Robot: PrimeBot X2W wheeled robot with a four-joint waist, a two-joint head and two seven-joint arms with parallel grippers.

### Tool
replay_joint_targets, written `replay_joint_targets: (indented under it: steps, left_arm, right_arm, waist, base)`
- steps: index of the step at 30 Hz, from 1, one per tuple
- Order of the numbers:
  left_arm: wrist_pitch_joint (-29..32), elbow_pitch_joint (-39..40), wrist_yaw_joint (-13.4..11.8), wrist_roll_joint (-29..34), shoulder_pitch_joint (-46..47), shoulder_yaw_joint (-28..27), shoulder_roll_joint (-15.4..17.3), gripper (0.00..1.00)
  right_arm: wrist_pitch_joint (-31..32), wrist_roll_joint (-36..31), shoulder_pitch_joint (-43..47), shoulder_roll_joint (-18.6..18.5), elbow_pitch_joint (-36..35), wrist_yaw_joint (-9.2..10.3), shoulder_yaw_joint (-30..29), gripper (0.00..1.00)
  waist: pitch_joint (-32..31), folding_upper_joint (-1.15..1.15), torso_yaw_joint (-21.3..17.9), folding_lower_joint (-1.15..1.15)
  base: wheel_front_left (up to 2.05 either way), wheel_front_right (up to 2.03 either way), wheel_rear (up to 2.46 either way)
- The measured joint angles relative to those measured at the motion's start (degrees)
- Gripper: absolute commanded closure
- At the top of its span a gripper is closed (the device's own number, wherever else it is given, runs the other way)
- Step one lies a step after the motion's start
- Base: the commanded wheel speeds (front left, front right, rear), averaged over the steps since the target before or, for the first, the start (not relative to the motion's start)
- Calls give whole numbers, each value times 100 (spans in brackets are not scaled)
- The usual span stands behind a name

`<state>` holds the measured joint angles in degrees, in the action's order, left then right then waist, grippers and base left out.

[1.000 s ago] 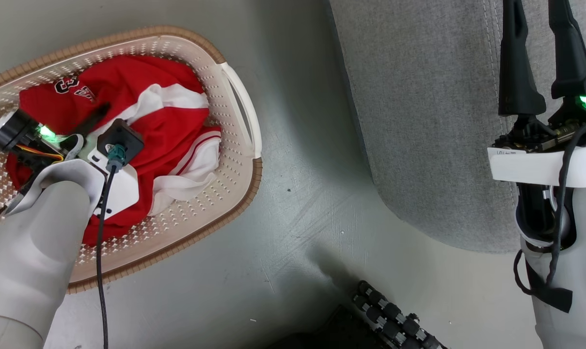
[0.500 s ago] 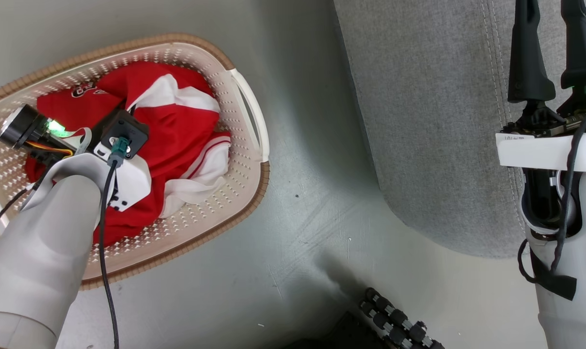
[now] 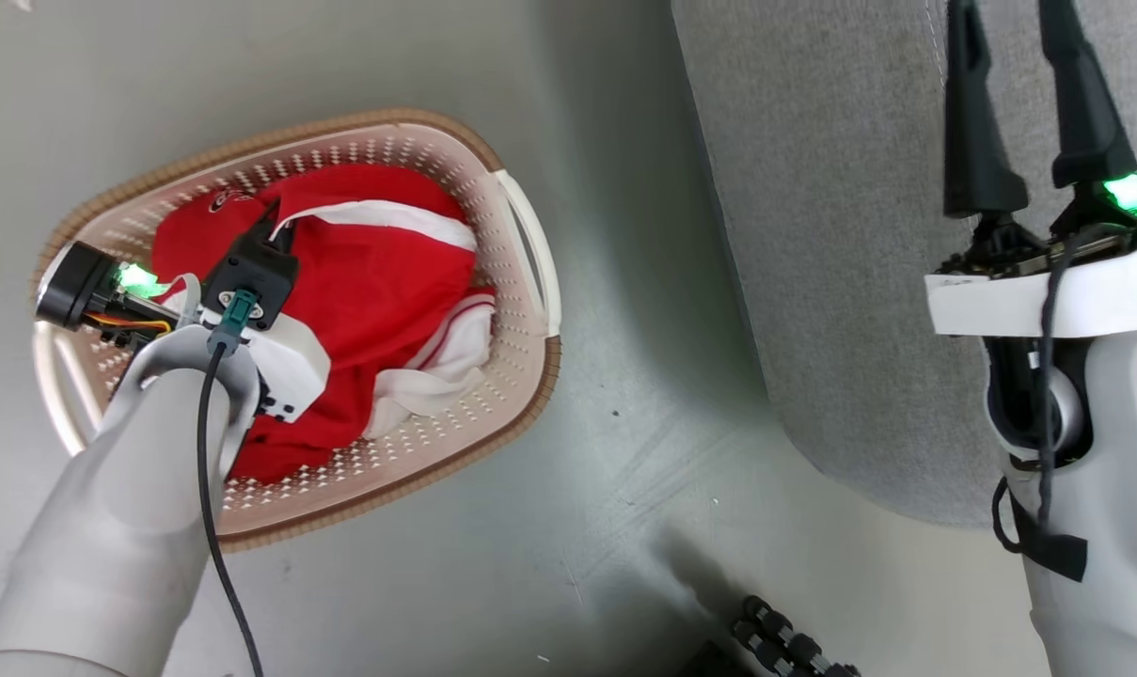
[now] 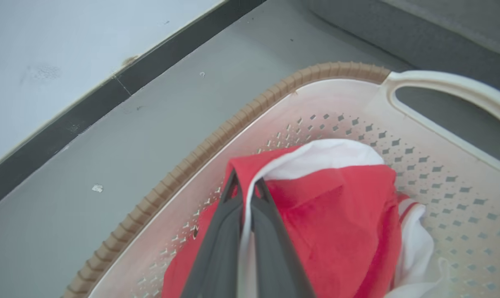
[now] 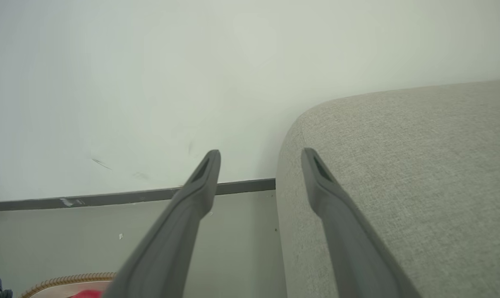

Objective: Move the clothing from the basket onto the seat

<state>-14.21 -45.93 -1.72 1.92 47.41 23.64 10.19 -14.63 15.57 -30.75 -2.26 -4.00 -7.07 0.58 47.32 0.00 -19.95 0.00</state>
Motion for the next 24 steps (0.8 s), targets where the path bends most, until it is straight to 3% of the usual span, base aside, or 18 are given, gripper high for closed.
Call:
replay_joint_targets:
  steps: [12, 24]
  left_arm:
    - [-8, 1143, -201, -593, -505, -493, -213, 100]
    - [-20, 2229, -183, -907, -1002, -703, -224, 100]
  right_arm:
    - [0, -476, 31, -13, 344, 0, 257, 0]
    - [0, -862, 176, -26, 735, 0, 441, 0]
  waist:
    - [-607, 0, 387, 0]
    - [-1355, 0, 808, 0]
  base:
    - [0, 0, 0]
    - [0, 0, 0]
